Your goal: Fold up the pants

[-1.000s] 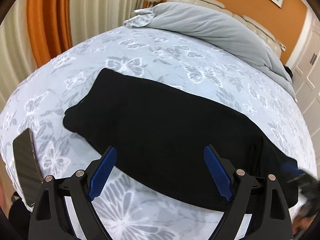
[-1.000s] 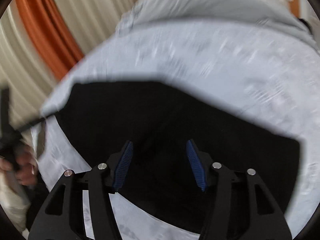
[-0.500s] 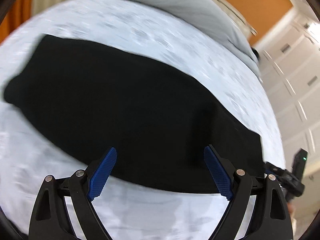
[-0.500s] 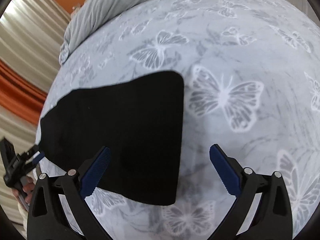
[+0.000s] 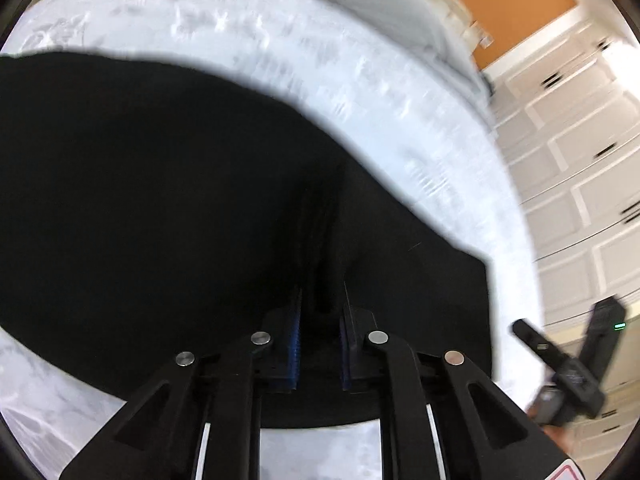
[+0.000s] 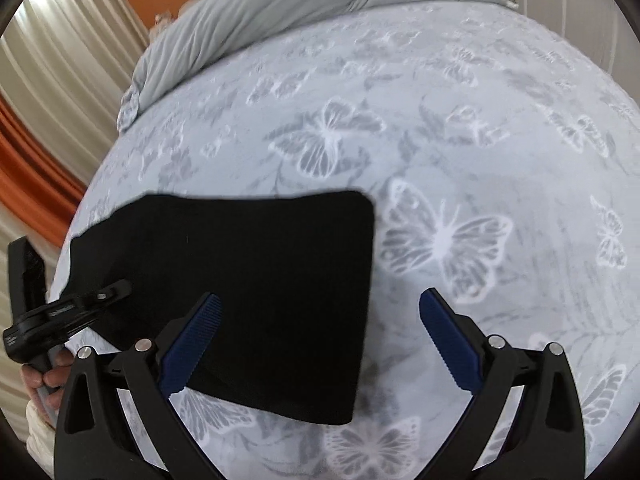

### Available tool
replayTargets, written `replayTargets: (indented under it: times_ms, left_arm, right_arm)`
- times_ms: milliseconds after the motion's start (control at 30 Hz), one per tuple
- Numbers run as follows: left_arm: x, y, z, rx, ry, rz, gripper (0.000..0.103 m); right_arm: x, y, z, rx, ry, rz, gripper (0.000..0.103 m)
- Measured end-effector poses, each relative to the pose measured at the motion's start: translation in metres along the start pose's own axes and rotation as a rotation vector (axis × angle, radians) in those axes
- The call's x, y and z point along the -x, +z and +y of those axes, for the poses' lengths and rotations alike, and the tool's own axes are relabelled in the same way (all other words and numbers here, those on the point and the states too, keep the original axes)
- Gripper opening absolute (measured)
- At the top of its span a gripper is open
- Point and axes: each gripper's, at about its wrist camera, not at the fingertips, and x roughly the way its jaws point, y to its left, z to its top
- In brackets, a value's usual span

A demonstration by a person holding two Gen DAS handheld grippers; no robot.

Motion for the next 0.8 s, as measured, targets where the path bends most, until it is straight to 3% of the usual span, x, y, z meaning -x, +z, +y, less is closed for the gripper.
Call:
replayTargets:
  times_ms: [67, 100, 200, 233, 333, 400, 467, 533, 567, 600, 633, 733, 800]
  left_arm:
    - [0.022, 0.004, -0.001, -0.028, 0.019, -0.070, 0.012]
    - [0.026, 0.005, 0.003, -0.048, 0.065, -0.085, 0.012]
    - [-0.002, -0.006, 0.029, -0.026, 0.196, 0.026, 0.014]
    - [-0.006, -0.009, 0.034, -0.024, 0.202, 0.043, 0.015]
    - [0.012, -0.008, 0.028, -0.059, 0.186, -0.015, 0.023]
    - [0.034, -0.007, 0.026, -0.060, 0.191, -0.094, 0.059]
    - [0.060, -0.005, 0.032, -0.043, 0.227, -0.197, 0.066]
    - [0.074, 0.001, 0.043, -0.035, 0.279, -0.238, 0.066]
    - [0.081, 0.004, 0.049, -0.030, 0.304, -0.254, 0.066]
    - [0.088, 0.006, 0.057, -0.012, 0.332, -0.270, 0.067]
    - [0.096, 0.009, 0.068, 0.019, 0.352, -0.286, 0.068]
    - [0.125, 0.011, 0.110, 0.144, 0.377, -0.314, 0.078]
    - [0.146, 0.013, 0.160, 0.329, 0.362, -0.329, 0.079]
  right_arm:
    - [0.007, 0.003, 0.001, 0.006, 0.010, -0.025, 0.098]
    - [0.007, 0.003, 0.001, 0.012, 0.005, -0.025, 0.098]
    - [-0.006, 0.001, -0.001, 0.002, -0.004, 0.027, 0.098]
    - [-0.015, -0.001, -0.002, -0.007, 0.007, 0.067, 0.098]
    - [-0.035, -0.012, 0.003, -0.026, 0.073, 0.148, 0.098]
    - [-0.048, -0.020, 0.008, -0.023, 0.104, 0.193, 0.098]
    - [-0.063, -0.028, 0.011, -0.021, 0.098, 0.231, 0.098]
    - [-0.069, -0.034, 0.015, -0.003, 0.077, 0.202, 0.097]
    - [-0.069, -0.036, 0.019, 0.025, 0.066, 0.177, 0.093]
    - [-0.069, -0.037, 0.027, 0.067, 0.081, 0.169, 0.067]
    - [-0.067, -0.037, 0.033, 0.077, 0.098, 0.164, 0.047]
    - [-0.060, -0.038, 0.047, 0.126, 0.057, 0.140, 0.039]
    - [-0.061, -0.039, 0.048, 0.127, 0.045, 0.142, 0.040]
